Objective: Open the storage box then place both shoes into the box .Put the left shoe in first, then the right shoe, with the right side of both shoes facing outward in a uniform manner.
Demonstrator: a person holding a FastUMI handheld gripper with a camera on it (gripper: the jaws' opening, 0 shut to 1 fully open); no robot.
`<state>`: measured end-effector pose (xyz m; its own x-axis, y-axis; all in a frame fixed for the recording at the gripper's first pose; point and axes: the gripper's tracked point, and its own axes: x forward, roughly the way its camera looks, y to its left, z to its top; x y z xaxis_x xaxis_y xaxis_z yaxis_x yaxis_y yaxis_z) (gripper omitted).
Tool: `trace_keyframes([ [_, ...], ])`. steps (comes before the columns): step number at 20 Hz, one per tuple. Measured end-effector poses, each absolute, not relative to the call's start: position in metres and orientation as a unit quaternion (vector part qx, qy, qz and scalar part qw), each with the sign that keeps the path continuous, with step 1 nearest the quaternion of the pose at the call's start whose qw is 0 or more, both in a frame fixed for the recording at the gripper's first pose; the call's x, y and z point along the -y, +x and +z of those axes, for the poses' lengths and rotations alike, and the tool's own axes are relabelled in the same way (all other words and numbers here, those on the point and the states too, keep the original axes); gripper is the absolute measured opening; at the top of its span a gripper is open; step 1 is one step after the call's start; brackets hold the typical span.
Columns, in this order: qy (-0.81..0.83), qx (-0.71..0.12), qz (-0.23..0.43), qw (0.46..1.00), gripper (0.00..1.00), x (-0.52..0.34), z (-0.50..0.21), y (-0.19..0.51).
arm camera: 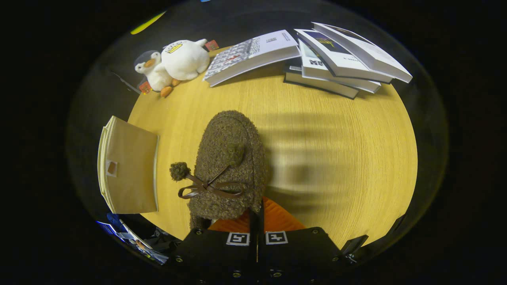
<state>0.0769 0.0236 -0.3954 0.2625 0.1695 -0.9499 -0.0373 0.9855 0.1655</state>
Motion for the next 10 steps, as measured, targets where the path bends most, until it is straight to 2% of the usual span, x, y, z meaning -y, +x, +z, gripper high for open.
trace_keyframes([
  [10, 0.05, -0.561, 0.167, 0.809, 0.01, -0.145, -0.279, 0.098],
])
